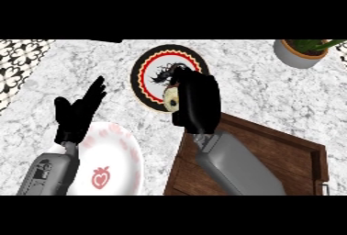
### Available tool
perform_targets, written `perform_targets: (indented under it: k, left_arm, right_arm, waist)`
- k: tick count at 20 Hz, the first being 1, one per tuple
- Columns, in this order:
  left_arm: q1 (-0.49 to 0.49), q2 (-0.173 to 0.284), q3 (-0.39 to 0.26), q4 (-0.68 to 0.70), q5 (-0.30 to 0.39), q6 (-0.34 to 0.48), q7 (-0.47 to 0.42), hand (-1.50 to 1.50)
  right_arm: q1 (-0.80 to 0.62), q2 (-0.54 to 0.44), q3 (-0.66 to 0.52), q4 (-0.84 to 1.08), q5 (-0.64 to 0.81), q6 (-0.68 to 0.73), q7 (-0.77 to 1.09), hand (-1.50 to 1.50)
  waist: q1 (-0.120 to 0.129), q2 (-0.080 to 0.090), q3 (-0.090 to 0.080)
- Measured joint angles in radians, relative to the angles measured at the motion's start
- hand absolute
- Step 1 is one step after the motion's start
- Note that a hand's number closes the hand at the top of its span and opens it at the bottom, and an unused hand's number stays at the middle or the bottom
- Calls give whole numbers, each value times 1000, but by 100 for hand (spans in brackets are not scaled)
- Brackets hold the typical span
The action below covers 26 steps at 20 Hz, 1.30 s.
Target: Pick the cupcake from the tray and place it in the plate
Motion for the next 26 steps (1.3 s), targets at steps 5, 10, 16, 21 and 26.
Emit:
perform_targets:
  k: [5, 10, 16, 21, 26]
  left_arm:
    - [-26, -6, -5, 12, -2, -4, 3, 0]
    - [-32, -2, 1, 13, -2, -3, 3, 0]
    - [-31, 0, 9, 21, -7, 4, -2, 0]
    - [-31, -5, 20, 36, -8, 12, -18, 0]
    - [-38, 1, 28, 34, -8, 13, -12, 0]
  right_arm:
    - [-119, -1, 24, 92, 15, -127, 221, 150]
    - [-205, -6, 31, 230, 20, -208, 289, 150]
    - [-259, -9, 47, 388, -12, -298, 308, 150]
    - [-300, -7, 52, 537, -113, -339, 293, 150]
    - [-267, -5, 29, 601, -299, -415, 234, -150]
  waist:
    - [16, 9, 0]
    - [11, 12, 1]
    - [-8, 14, 2]
    - [-25, 15, 2]
    - [-26, 17, 4]
